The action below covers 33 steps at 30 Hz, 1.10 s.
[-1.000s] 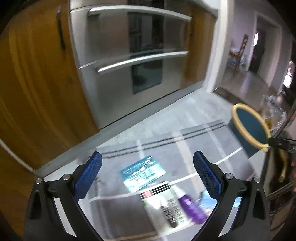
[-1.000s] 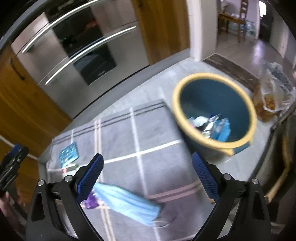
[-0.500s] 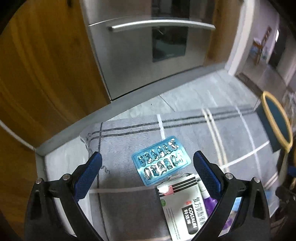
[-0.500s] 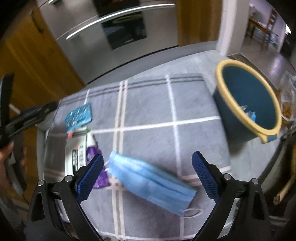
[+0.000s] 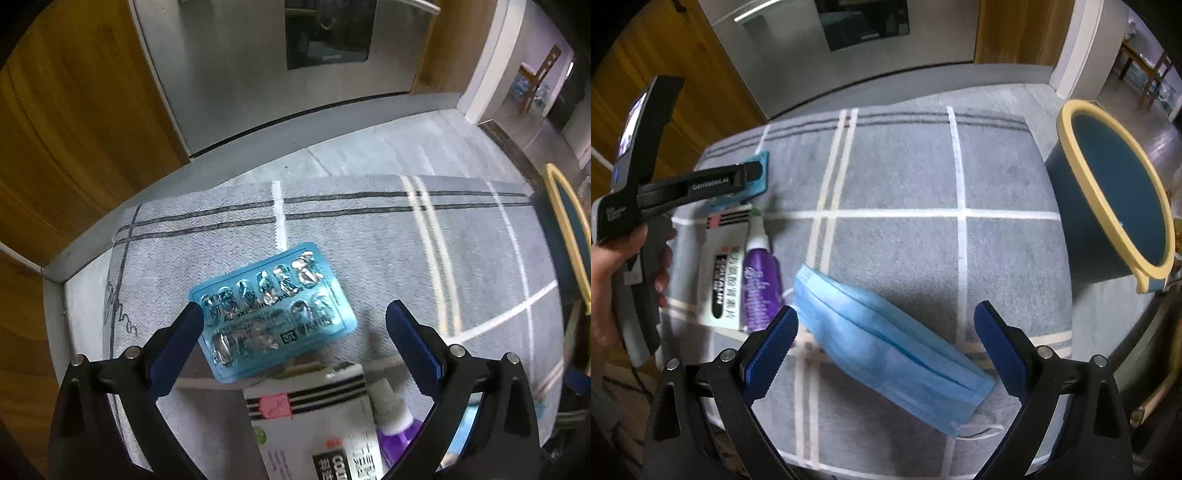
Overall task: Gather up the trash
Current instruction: 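Lower the right tool toward the blue face mask while the left tool approaches the blister pack, then grasp the blue face mask with the right tool while the left tool grasps the blister pack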
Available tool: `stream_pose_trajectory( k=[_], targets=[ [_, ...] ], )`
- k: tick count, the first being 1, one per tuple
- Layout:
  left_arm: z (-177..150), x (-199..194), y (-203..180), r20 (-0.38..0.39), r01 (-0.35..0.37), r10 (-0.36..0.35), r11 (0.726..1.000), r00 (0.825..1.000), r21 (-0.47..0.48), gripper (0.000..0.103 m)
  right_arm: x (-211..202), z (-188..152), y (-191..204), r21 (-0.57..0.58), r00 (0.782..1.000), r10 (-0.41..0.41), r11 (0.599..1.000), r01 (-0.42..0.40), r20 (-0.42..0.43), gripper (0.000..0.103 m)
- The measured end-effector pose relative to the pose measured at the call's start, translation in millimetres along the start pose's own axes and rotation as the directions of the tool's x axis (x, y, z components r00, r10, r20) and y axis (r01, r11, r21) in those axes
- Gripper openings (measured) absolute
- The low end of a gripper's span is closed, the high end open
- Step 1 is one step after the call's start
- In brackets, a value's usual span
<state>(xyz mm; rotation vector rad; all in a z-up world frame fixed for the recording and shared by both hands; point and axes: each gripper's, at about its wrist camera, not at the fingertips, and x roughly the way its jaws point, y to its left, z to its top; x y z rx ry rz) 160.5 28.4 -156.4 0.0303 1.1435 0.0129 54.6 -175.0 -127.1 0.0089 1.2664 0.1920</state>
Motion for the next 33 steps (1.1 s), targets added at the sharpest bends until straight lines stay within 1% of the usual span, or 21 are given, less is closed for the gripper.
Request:
stream_pose_trajectory(
  k=[3,5,8,10,14,17,19,20,21,22,24,25,26,27,28,29,33],
  targets=[
    [-0.6,11.0,-1.0,-0.027,-0.019,0.019,1.000,0.999,-0.015,0.097,7.3,-2.2,-5.5,0.006,1.000,0.003,1.000,-0.003,-0.024,0.095],
    [-2.0,20.7,-0.8,-0.051,-0.046,0.045,0.999,0.998,-0.017,0.097,12.5,-4.2,-6.9,0.002,0.999,-0.001,1.000,0.001,-0.043,0.095],
    [-3.9,27.0,1.9,-0.056,-0.075,0.074,0.997,0.996,-0.021,0.097,20.8,-6.3,-7.8,0.003,0.997,0.004,1.000,-0.004,-0.071,0.095],
    [-4.3,28.0,3.1,-0.049,-0.071,0.070,0.997,0.996,-0.022,0.098,27.5,-7.6,-6.1,-0.007,0.996,0.006,1.000,-0.007,-0.094,0.095],
    [-4.3,28.8,4.8,-0.046,-0.069,0.068,0.997,0.997,-0.019,0.098,41.3,-10.6,-3.7,-0.045,0.991,-0.030,0.999,0.024,-0.128,0.095],
    [-5.1,28.9,7.9,-0.050,-0.062,0.061,0.998,0.997,-0.016,0.098,48.0,-11.3,-6.4,-0.038,0.989,-0.038,0.999,0.032,-0.142,0.095],
    [-2.6,28.7,10.5,-0.045,-0.055,0.055,0.998,0.997,-0.004,0.094,53.0,-12.1,-11.2,-0.007,0.986,-0.023,1.000,0.022,-0.167,0.095],
    [-1.3,27.5,8.8,-0.038,-0.054,0.054,0.999,0.998,0.008,0.091,55.4,-13.1,-12.7,0.004,0.984,-0.021,1.000,0.022,-0.178,0.093],
    [-0.4,26.2,4.9,-0.038,-0.048,0.049,0.999,0.998,0.018,0.087,55.2,-13.4,-13.2,0.005,0.984,-0.025,1.000,0.026,-0.176,0.090],
    [-0.4,27.0,3.5,-0.046,-0.055,0.056,0.998,0.997,0.026,0.086,54.5,-13.0,-13.0,0.000,0.984,-0.033,0.999,0.033,-0.174,0.086],
    [-1.3,26.6,3.6,-0.047,-0.054,0.056,0.998,0.997,0.034,0.086,51.4,-11.8,-13.8,-0.008,0.986,-0.048,0.999,0.047,-0.160,0.064],
    [-0.9,25.9,4.1,-0.047,-0.052,0.054,0.998,0.997,0.032,0.086,49.8,-11.0,-14.0,-0.008,0.986,-0.052,0.999,0.051,-0.156,0.059],
    [-0.3,24.6,5.3,-0.046,-0.048,0.049,0.999,0.998,0.025,0.086,48.5,-9.8,-15.0,-0.004,0.987,-0.048,0.999,0.048,-0.153,0.048],
    [0.0,22.8,6.2,-0.044,-0.042,0.043,0.999,0.998,0.016,0.085,47.5,-8.6,-16.2,0.005,0.988,-0.038,0.999,0.039,-0.152,0.041],
    [1.5,20.9,6.8,-0.041,-0.036,0.036,0.999,0.998,0.004,0.084,47.1,-7.8,-17.7,0.015,0.988,-0.021,1.000,0.024,-0.156,0.030],
    [2.0,19.9,7.8,-0.039,-0.032,0.032,0.999,0.999,-0.001,0.083,46.9,-6.9,-17.6,0.017,0.987,-0.013,1.000,0.016,-0.158,0.023],
    [2.8,16.5,9.4,-0.032,-0.020,0.020,1.000,0.999,-0.005,0.081,41.7,-1.7,-12.9,-0.011,0.990,0.000,1.000,-0.001,-0.138,0.010]
  ],
)
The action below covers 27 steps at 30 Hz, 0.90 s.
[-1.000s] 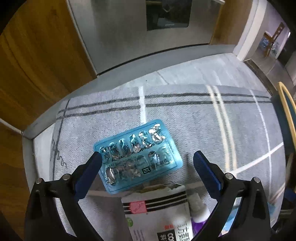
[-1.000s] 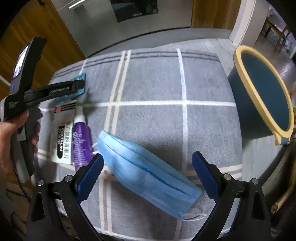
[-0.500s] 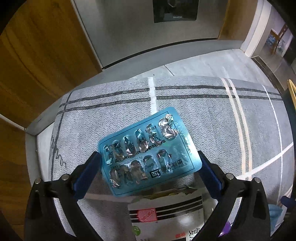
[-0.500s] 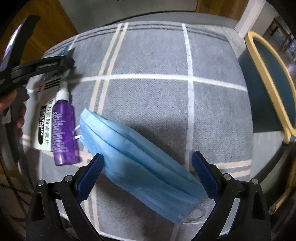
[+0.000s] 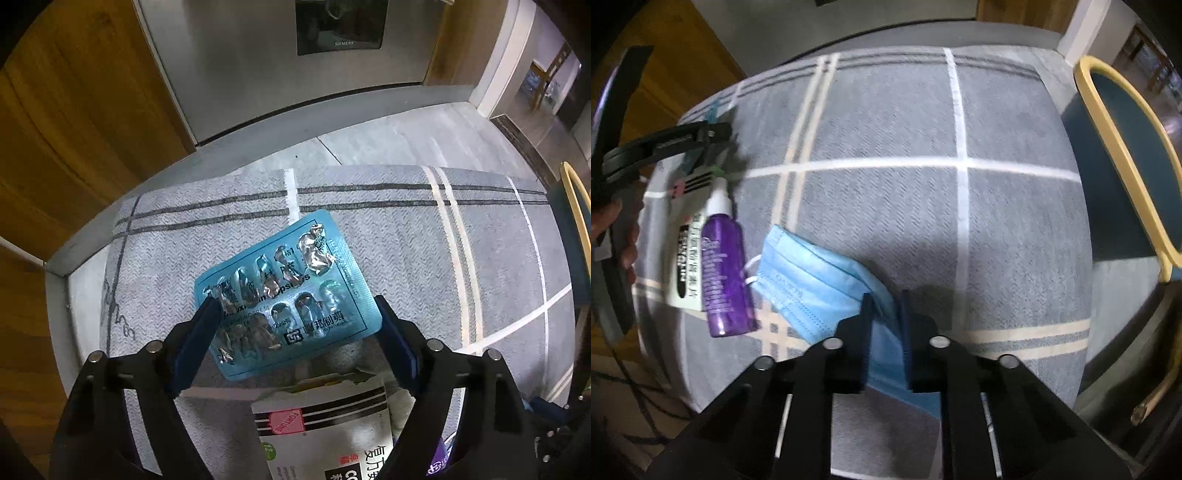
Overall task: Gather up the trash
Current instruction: 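Grasp the blue face mask with the right tool while the left tool grasps the blister pack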
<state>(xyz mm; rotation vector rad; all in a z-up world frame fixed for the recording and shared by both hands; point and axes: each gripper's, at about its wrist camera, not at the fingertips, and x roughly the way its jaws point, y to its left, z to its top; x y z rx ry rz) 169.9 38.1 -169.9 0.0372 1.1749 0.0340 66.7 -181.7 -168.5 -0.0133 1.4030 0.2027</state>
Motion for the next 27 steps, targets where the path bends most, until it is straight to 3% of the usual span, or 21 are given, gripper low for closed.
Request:
stream_pose_trajectory(
  k=[2,6,11,13,14,18,19,20,27],
  targets=[
    [-0.2,-1.2,-0.9,0.000,0.010,-0.010,1.000,1.000,0.001,0.081,-6.1,2.7,3.3,-0.020,1.000,0.006,1.000,-0.005,0.028,0.008],
    [1.8,-11.9,-11.8,0.041,-0.004,0.001,0.998,0.999,0.060,0.059,-12.3,4.9,0.3,-0.019,0.999,0.012,1.000,-0.011,0.053,0.006],
    [3.7,-20.2,-12.7,0.070,0.003,-0.008,0.998,0.997,0.064,0.053,-23.9,8.7,-7.8,0.001,0.996,0.010,1.000,-0.010,0.088,0.006],
    [5.9,-29.2,-13.1,0.089,0.006,-0.013,0.997,0.996,0.073,0.039,-25.2,12.2,-9.8,0.000,0.996,0.005,1.000,-0.005,0.093,0.006],
    [7.2,-37.0,-14.2,0.098,0.006,-0.013,0.997,0.995,0.080,0.039,-27.0,14.1,-10.0,-0.005,0.995,0.005,1.000,-0.004,0.101,0.006],
    [9.0,-51.6,2.6,0.092,0.054,-0.054,0.999,0.994,0.005,0.035,-35.4,13.6,1.6,-0.007,0.991,0.010,1.000,-0.009,0.132,0.006],
    [9.7,-54.4,6.6,0.094,0.059,-0.058,0.998,0.994,-0.008,0.025,-38.0,14.7,3.0,-0.013,0.990,0.011,1.000,-0.009,0.142,0.006],
    [10.8,-58.8,11.2,0.098,0.058,-0.056,0.998,0.994,-0.019,0.023,-41.5,12.7,2.6,-0.017,0.989,0.011,1.000,-0.009,0.147,0.006],
    [15.5,-72.1,29.0,0.124,0.072,-0.064,0.996,0.990,-0.060,0.015,-53.9,22.5,3.4,-0.029,0.982,0.026,0.999,-0.021,0.187,0.006]
  ],
)
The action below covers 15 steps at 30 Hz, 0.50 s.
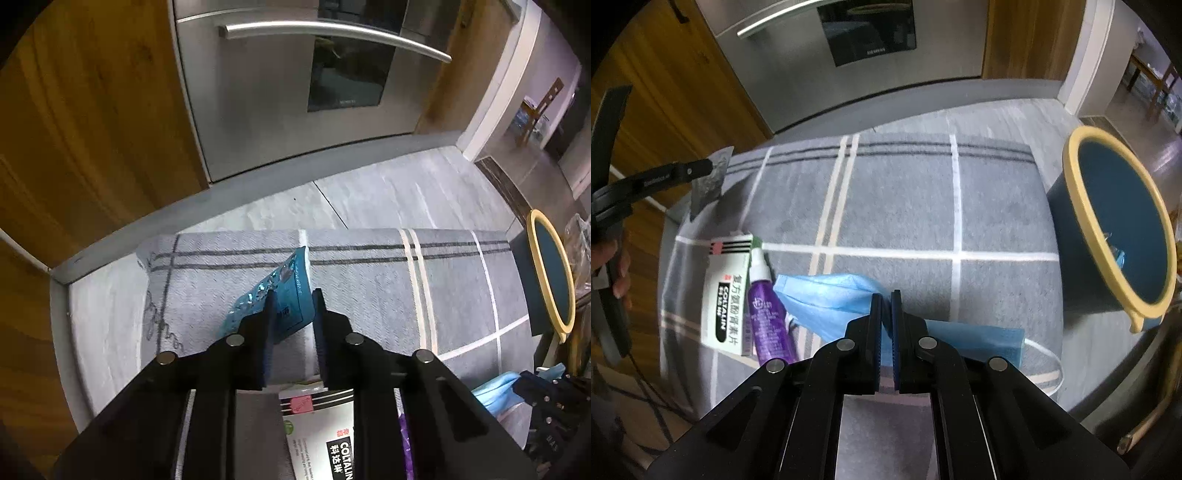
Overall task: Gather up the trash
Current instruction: 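Lift and carry the face mask and blister pack over the teal bin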
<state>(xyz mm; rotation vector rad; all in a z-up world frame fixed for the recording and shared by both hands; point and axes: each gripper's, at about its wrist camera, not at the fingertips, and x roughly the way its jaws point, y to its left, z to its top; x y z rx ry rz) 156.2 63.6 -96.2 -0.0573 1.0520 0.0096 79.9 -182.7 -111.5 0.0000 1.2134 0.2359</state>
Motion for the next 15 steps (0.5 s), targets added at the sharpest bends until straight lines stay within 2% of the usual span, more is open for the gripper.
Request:
stream_pose_trajectory(
  k=[3,8,15],
  targets=[
    [3.0,-7.5,-6.8,0.025,0.001,-0.002,0.999,1.000,0.032,0.009,-7.3,4.9,-2.6,0.007,1.000,0.002,1.000,-0.002,0.023,0.005],
    [4.2,-9.9,-14.1,0.036,0.001,-0.003,0.998,0.999,0.059,0.008,-22.9,13.1,-8.2,0.025,0.998,0.007,1.000,-0.009,0.068,0.004],
    [7.3,-21.6,-29.5,0.060,0.089,-0.094,0.993,0.994,0.079,0.008,-38.5,24.0,-19.0,0.054,0.993,0.011,0.998,-0.017,0.118,0.004]
  ],
)
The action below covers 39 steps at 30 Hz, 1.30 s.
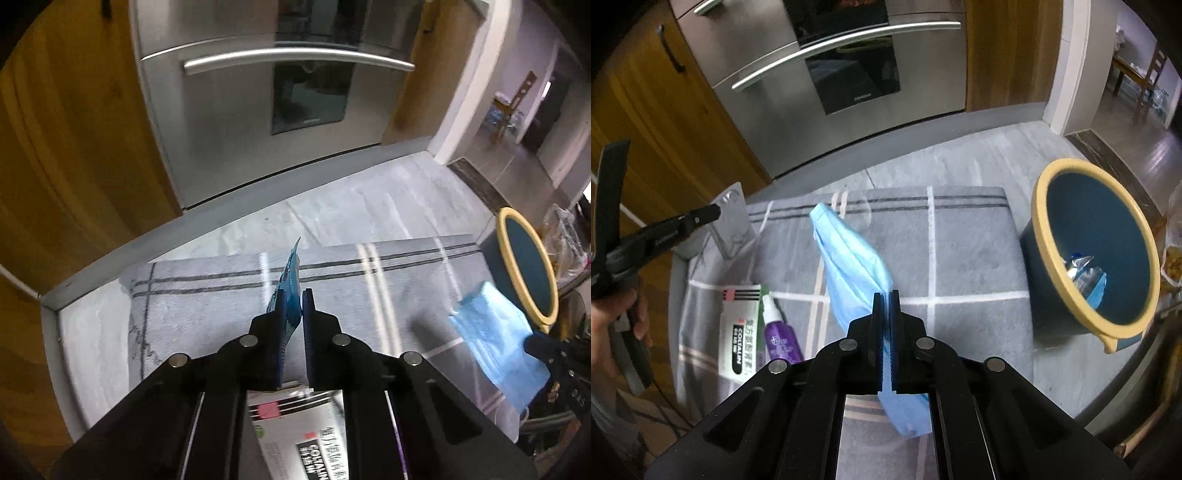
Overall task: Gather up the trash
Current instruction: 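Lift and carry the face mask and blister pack over the teal bin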
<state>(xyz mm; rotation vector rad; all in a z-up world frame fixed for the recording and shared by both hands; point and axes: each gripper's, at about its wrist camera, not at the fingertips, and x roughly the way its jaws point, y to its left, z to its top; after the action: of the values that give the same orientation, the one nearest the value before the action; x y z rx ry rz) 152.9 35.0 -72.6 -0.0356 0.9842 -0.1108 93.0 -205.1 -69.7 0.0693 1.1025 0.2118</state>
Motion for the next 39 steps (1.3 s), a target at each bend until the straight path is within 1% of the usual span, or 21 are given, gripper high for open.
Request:
stream_pose_trajectory(
  k=[4,12,17,21,24,28,32,37,39],
  targets=[
    [3.1,-8.9,-21.1,0.028,0.050,-0.051,0.998,0.998,0.044,0.008,-6.7,5.3,-6.3,0.016,1.000,0.004,1.000,-0.005,0.020,0.004],
    [5.4,-25.0,-57.2,0.061,0.121,-0.129,0.985,0.990,0.122,0.008,-23.1,17.9,-27.9,0.062,0.998,-0.015,0.998,0.010,0.068,0.004],
    [6.1,-34.3,-82.3,0.075,0.165,-0.180,0.970,0.981,0.176,0.008,-35.2,26.5,-45.3,0.091,0.995,-0.033,0.996,0.024,0.098,0.004],
    [3.5,-39.9,-100.9,0.084,0.185,-0.208,0.957,0.975,0.222,0.008,-57.5,36.9,-64.8,0.125,0.988,-0.043,0.992,0.025,0.147,0.004],
    [2.1,-42.7,-116.9,0.088,0.198,-0.226,0.946,0.970,0.256,0.008,-78.5,43.0,-78.3,0.133,0.979,-0.059,0.991,0.033,0.197,0.004],
    [0.8,-45.5,-142.7,0.078,0.243,-0.275,0.927,0.958,0.285,0.008,-97.3,48.4,-101.7,0.165,0.967,-0.087,0.985,0.048,0.241,0.004],
    [0.1,-43.4,-171.9,0.059,0.284,-0.318,0.906,0.946,0.315,0.008,-102.0,50.1,-134.6,0.233,0.962,-0.113,0.971,0.054,0.247,0.004],
    [1.4,-35.3,-214.2,0.023,0.342,-0.373,0.871,0.927,0.352,0.008,-94.9,48.0,-172.3,0.315,0.965,-0.134,0.947,0.058,0.225,0.004],
    [3.6,-33.3,-228.1,0.018,0.360,-0.392,0.862,0.920,0.358,0.008,-90.3,47.6,-187.1,0.343,0.965,-0.149,0.937,0.068,0.216,0.004]
  ],
)
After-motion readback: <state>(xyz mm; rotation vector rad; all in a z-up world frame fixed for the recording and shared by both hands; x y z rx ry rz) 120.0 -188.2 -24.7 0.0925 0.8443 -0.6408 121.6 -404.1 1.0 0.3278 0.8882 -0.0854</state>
